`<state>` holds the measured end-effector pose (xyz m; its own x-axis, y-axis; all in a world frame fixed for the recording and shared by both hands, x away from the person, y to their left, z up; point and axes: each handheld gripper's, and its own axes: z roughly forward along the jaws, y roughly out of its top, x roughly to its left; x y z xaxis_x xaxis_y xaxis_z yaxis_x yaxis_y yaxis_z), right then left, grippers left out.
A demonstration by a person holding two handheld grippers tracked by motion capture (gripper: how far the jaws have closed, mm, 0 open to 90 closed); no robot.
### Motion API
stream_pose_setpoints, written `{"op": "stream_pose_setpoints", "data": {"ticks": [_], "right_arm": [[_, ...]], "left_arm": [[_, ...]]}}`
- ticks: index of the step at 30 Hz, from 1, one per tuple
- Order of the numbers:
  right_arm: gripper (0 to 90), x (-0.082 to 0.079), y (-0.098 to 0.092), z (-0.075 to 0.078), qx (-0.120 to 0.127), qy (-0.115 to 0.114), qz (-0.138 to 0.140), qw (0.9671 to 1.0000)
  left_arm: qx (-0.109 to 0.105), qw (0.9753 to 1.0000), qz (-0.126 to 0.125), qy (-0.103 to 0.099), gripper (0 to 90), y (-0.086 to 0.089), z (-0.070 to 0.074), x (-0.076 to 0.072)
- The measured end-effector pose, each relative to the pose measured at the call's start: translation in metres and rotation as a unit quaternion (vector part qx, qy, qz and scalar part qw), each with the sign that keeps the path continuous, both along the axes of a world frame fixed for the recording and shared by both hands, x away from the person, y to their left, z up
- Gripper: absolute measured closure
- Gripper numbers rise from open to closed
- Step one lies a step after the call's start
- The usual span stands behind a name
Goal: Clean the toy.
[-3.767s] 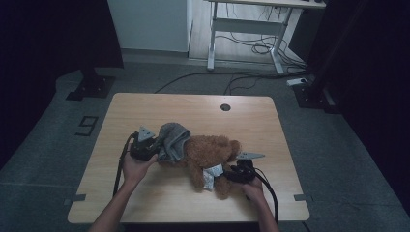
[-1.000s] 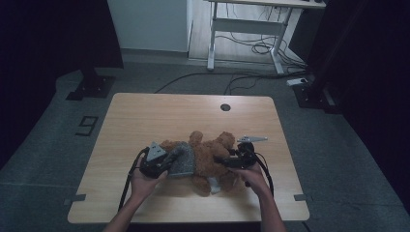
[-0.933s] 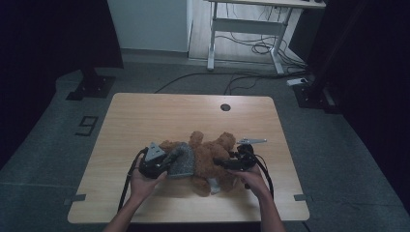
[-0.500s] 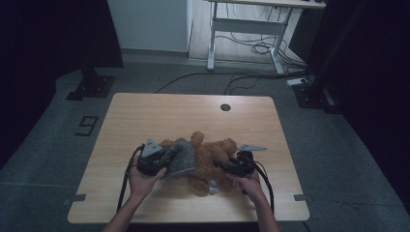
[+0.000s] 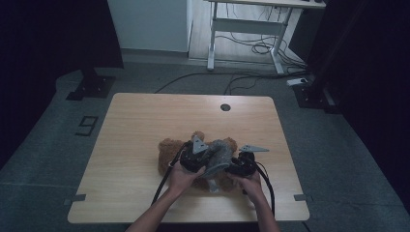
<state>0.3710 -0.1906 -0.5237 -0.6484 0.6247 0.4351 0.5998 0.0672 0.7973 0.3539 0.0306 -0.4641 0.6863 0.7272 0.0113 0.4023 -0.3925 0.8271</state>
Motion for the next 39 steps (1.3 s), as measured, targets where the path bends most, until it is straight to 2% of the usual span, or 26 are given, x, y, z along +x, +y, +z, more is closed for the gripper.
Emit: {"op": "stream_pose_setpoints", "data": {"ticks": [4,8,13,16,22,25,28,30,33,36,39], "right_arm": [[51.9,-0.001,0.001,0.001,-0.003,-0.004,-0.001,1.0000],[51.8,-0.001,0.001,0.000,0.000,-0.005,-0.003,1.0000],[51.5,-0.002,0.000,-0.001,0.006,-0.006,-0.005,1.0000],[51.1,-0.003,-0.001,-0.001,0.008,-0.008,-0.004,0.9999],[51.2,-0.003,-0.002,-0.002,0.010,-0.009,-0.002,0.9999],[51.2,-0.003,-0.002,-0.002,0.012,-0.008,-0.002,0.9999],[51.2,-0.003,-0.002,-0.002,0.012,-0.007,-0.003,0.9999],[51.2,-0.003,-0.002,-0.002,0.013,-0.008,-0.004,0.9999],[51.4,-0.003,-0.002,-0.002,0.012,-0.008,-0.003,0.9999],[51.7,-0.002,-0.002,-0.003,0.014,-0.008,-0.004,0.9999],[51.7,-0.003,-0.002,-0.002,0.012,-0.010,-0.005,0.9999]], "left_arm": [[0.000,0.9999,0.015,-0.001,78.6,0.015,0.001,0.002],[-0.006,0.9993,0.037,0.003,78.6,0.037,0.002,0.003],[-0.005,0.9982,0.060,0.002,78.6,0.066,0.002,0.001],[-0.017,0.9974,0.070,0.007,78.4,0.086,0.001,0.000],[-0.038,0.9947,0.095,0.007,78.4,0.123,0.002,-0.011],[-0.035,0.9930,0.112,0.009,78.5,0.140,-0.002,-0.015],[-0.028,0.9913,0.127,0.019,78.6,0.154,-0.009,-0.015],[-0.034,0.9907,0.129,0.025,78.6,0.159,-0.013,-0.016],[-0.046,0.9916,0.120,0.010,78.8,0.154,-0.007,-0.021],[-0.062,0.9936,0.094,-0.002,78.8,0.137,0.006,-0.022],[-0.066,0.9957,0.065,-0.006,78.8,0.112,0.015,-0.019]]}}
